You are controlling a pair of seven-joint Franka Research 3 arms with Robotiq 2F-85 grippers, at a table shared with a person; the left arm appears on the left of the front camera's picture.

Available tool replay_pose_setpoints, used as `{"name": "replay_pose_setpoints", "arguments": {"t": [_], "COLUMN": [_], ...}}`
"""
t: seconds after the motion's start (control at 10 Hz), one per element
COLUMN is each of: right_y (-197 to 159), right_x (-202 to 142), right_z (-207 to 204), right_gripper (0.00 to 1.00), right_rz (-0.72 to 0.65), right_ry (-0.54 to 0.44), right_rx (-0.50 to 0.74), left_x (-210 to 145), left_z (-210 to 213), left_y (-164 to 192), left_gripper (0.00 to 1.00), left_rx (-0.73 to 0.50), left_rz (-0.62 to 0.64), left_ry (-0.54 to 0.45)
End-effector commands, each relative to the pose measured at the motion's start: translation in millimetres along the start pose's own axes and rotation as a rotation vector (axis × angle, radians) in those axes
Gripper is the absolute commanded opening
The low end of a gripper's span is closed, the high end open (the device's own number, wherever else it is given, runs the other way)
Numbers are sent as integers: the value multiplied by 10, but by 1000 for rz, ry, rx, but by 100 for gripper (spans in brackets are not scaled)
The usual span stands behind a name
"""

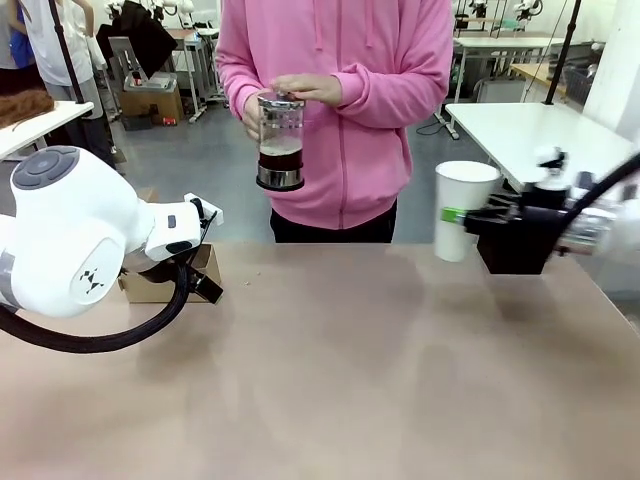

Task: Pour a drink into a cup and package it in a carrier.
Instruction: Pick up the 600 ml Paper Cup and place it in the middle top area of the table.

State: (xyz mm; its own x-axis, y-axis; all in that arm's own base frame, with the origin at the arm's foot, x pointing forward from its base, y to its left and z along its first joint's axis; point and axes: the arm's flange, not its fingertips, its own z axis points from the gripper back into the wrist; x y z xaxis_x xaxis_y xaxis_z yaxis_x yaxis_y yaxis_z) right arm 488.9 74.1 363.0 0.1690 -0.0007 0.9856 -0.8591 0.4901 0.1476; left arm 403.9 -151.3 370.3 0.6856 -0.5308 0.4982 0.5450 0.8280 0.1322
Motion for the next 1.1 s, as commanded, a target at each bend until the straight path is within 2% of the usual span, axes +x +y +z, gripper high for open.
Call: {"name": "replay_pose_setpoints", "arguments": {"t": [0.0, 0.2, 0.4, 0.8, 0.9, 1.0], "right_y": [-257, -379, -555, -590, -598, -622], "right_x": [-107, -269, -400, -467, -462, -484], "right_z": [-567, -979, -1164, -1221, -1206, -1172], "right_gripper": [80, 80, 80, 80, 80, 80], "right_rz": [-13, -17, -6, -21, -41, -36], "right_ry": [4, -4, -15, 5, 28, 6], "right_rx": [-58, -79, -98, -100, -58, -57], "left_x": [-1, -1, -1, -1, -1, -1], "left_z": [4, 4, 4, 4, 4, 4], "left_y": [0, 0, 0, 0, 0, 0], "left_gripper": [100, 100, 100, 100, 100, 100], "left_rx": [-1, -1, -1, -1, -1, -1], "left_rz": [1, 1, 1, 1, 1, 1], "left_ry": [-1, -1, -1, -1, -1, -1]}}
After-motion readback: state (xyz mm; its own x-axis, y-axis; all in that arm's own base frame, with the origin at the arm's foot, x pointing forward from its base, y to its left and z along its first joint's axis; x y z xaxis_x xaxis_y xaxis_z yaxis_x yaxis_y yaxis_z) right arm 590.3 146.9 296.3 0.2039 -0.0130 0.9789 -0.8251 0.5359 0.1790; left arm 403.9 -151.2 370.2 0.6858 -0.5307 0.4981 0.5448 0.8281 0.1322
